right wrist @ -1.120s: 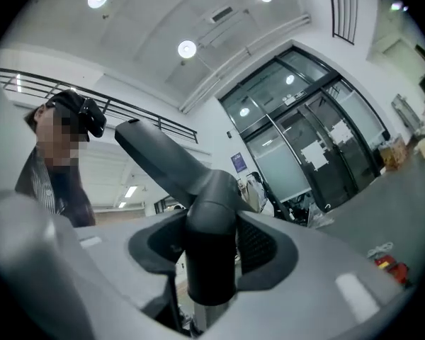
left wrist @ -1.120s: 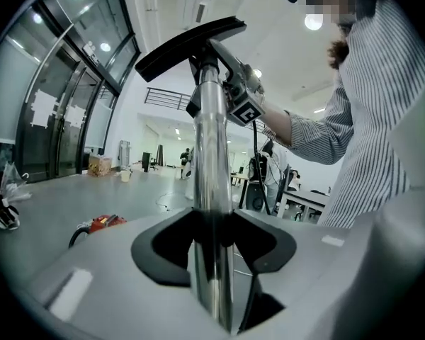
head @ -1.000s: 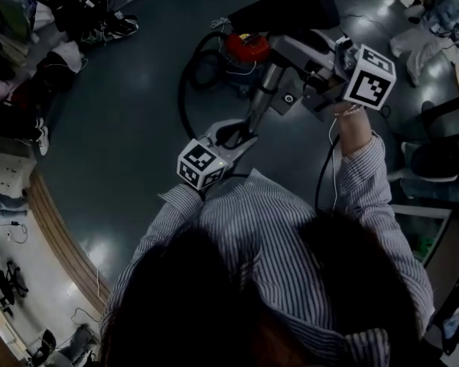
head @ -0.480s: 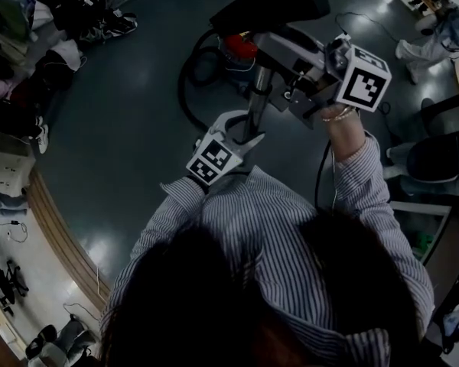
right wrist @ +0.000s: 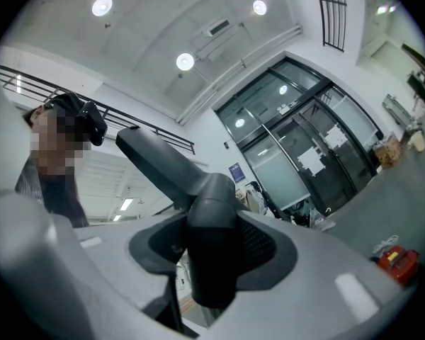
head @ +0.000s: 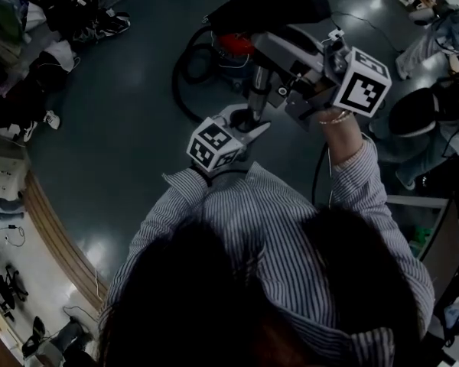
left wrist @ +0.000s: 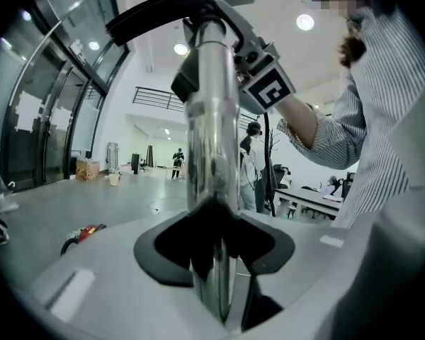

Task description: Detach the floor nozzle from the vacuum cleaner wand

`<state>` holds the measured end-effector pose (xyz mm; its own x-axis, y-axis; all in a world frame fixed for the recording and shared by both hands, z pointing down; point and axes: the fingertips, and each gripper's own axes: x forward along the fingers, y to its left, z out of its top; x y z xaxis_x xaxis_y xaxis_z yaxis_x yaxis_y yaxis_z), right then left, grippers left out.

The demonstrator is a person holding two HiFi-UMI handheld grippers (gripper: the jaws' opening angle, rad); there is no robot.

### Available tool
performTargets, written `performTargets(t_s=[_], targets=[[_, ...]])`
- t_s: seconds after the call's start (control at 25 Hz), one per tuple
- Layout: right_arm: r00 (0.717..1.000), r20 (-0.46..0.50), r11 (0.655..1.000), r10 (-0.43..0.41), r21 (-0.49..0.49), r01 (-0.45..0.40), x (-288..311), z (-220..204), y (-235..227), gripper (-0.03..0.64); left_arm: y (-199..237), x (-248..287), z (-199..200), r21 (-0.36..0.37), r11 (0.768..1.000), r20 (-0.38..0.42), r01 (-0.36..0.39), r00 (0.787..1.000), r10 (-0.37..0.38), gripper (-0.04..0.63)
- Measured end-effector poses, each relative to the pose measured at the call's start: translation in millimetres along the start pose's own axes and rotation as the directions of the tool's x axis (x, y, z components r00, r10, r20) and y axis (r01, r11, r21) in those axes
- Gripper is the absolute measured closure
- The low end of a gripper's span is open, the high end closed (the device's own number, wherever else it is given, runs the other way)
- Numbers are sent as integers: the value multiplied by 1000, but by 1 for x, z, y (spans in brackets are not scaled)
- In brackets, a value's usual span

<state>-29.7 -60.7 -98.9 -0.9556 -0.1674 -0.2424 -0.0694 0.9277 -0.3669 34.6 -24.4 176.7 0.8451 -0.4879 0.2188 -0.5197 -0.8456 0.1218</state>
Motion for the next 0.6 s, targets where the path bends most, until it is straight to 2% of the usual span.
performTargets(t_s=[0.16, 0.4, 0.52, 0.6], targets=[[1000, -3, 999, -30, 28, 30, -15, 0, -18, 428, -3, -8, -3, -51, 998, 14, 22, 1000, -22, 436], [988, -149, 997, -30, -73, 20, -25, -1, -25, 426, 3, -23, -6, -47, 998, 5, 42, 999, -42, 436], [995, -103, 986, -8, -164, -9, -30, 20, -21, 429, 7, -30, -12, -60, 998, -19, 26, 999, -27, 436], [998, -55, 985, -18, -173, 9, -36, 35, -26, 430, 16, -42, -19, -93, 995, 1, -26, 1000, 26, 437]])
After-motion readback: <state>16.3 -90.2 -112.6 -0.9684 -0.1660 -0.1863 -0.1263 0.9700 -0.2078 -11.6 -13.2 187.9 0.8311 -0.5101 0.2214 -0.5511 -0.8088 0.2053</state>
